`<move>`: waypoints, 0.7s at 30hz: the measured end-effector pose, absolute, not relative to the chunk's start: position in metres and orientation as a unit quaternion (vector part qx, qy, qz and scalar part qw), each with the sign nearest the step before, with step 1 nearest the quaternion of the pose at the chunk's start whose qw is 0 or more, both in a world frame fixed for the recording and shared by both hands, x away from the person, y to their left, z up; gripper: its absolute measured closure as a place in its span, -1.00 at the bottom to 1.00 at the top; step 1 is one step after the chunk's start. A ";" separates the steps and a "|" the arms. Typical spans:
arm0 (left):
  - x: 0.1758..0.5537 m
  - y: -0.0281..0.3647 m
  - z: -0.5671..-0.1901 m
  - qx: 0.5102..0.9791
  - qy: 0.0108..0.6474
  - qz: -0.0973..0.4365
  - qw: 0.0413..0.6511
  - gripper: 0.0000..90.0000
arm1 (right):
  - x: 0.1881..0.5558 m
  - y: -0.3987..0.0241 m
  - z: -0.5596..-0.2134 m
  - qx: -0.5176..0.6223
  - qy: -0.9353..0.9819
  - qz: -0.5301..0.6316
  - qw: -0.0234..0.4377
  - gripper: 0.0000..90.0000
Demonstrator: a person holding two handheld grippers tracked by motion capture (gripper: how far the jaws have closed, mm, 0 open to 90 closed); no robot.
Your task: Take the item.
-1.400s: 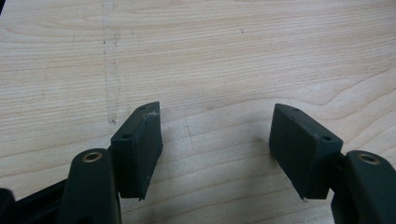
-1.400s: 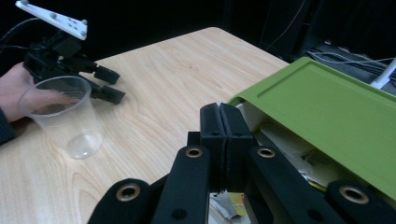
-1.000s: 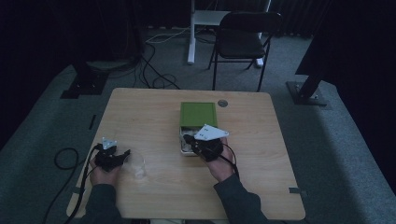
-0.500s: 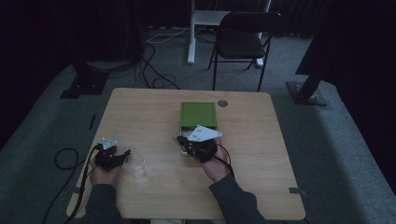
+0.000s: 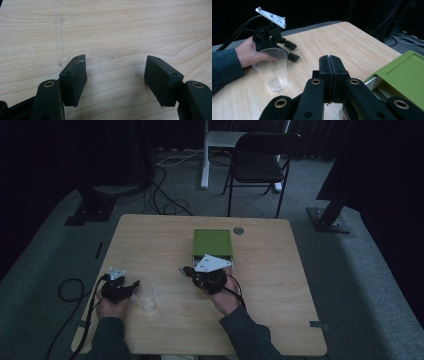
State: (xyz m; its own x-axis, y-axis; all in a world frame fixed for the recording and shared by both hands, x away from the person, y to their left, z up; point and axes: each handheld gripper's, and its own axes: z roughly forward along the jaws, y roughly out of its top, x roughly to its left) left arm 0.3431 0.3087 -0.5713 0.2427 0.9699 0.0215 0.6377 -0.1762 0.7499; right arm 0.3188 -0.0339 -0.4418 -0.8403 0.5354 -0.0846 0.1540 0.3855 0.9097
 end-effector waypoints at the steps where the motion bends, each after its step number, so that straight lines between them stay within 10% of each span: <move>1: 0.343 0.309 -0.571 0.721 0.557 0.261 0.318 -0.21 | 0.319 -0.033 -0.442 0.212 0.811 0.512 0.185 0.99; 21: 0.343 0.309 -0.571 0.721 0.557 0.261 0.319 -0.21 | 0.317 -0.013 -0.444 0.193 0.819 0.512 0.173 0.99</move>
State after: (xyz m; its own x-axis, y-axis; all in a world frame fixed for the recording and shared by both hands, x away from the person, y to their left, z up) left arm 0.3431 0.3087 -0.5713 0.2428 0.9699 0.0207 0.6377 -0.1757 0.7500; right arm 0.3171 -0.0132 -0.4436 -0.8659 0.4927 -0.0864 0.1384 0.4019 0.9052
